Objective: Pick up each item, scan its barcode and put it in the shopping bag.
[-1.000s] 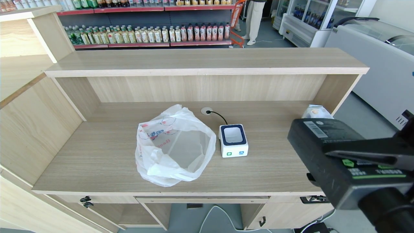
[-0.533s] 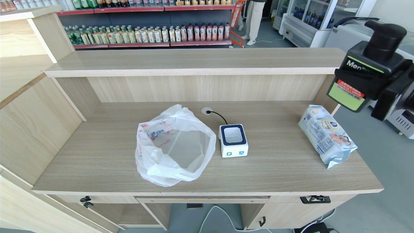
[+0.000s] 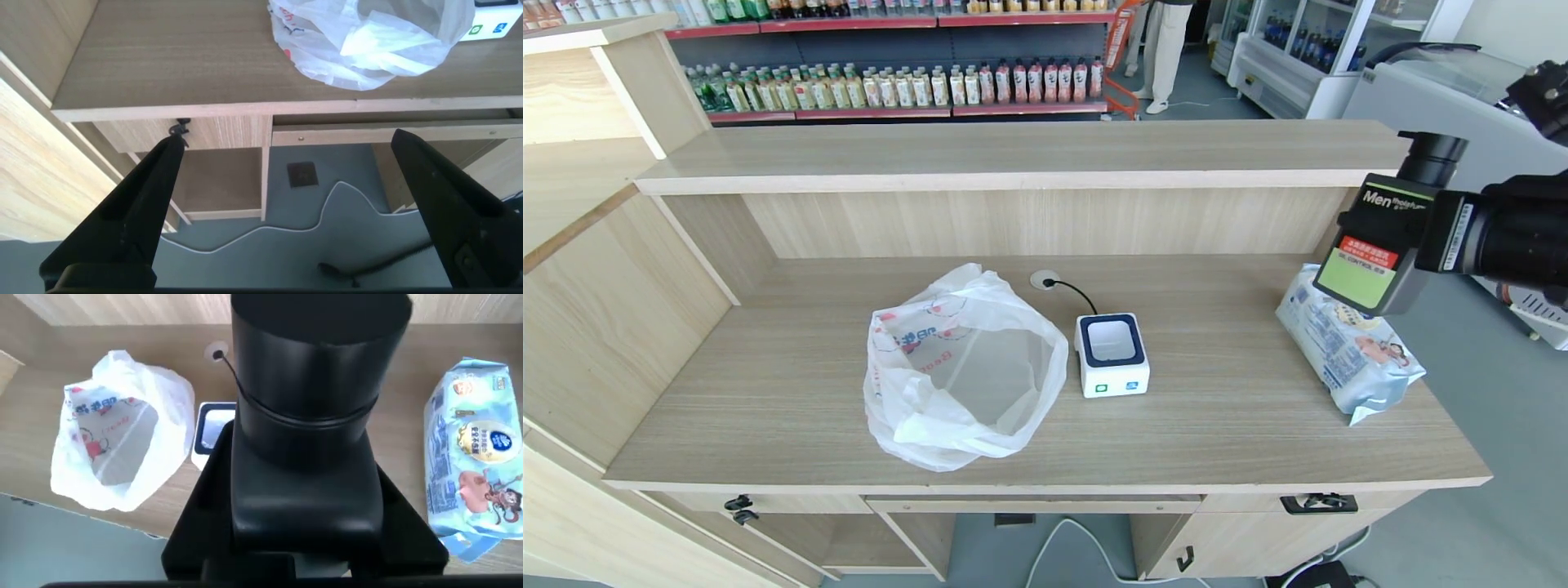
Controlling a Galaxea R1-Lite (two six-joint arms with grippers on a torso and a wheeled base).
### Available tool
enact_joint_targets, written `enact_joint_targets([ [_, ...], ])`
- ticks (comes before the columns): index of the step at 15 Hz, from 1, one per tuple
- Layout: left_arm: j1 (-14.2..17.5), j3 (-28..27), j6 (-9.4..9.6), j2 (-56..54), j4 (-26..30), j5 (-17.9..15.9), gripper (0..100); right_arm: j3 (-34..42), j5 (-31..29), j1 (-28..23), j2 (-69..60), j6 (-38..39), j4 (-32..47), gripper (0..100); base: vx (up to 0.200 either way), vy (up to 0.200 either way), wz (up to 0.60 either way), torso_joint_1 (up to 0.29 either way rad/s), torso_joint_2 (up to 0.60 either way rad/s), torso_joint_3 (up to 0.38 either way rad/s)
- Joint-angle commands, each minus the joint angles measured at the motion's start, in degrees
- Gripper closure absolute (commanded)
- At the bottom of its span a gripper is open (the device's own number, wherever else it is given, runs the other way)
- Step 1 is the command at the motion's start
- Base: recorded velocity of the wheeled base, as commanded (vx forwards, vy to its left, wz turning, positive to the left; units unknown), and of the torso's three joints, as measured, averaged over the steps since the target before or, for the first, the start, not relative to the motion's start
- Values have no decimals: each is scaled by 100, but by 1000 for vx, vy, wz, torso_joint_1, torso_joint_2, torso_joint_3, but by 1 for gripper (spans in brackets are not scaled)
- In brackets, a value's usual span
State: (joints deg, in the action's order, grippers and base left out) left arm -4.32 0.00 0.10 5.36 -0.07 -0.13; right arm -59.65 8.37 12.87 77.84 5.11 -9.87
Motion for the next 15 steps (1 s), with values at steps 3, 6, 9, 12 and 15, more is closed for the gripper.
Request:
enact_joint_targets([
  [3,1,0,-1,9,-1,-4,0,-108,727,-48,425,-634,-682,100,0,0,0,0,0,0],
  [6,1,0,-1,9,-1,-4,0,-135,771,-197,531,-1952,-726,100,0,0,0,0,0,0],
  [9,1,0,-1,9,-1,-4,0,-12,780,-329,293,-2137,-718,100,0,0,0,0,0,0],
  [12,1,0,-1,9,-1,-4,0,164,929,-294,21,-2110,-621,100,0,0,0,0,0,0],
  [15,1,0,8,9,-1,-4,0,155,1369,-294,-84,-2093,-674,100,0,0,600,-1,2,2],
])
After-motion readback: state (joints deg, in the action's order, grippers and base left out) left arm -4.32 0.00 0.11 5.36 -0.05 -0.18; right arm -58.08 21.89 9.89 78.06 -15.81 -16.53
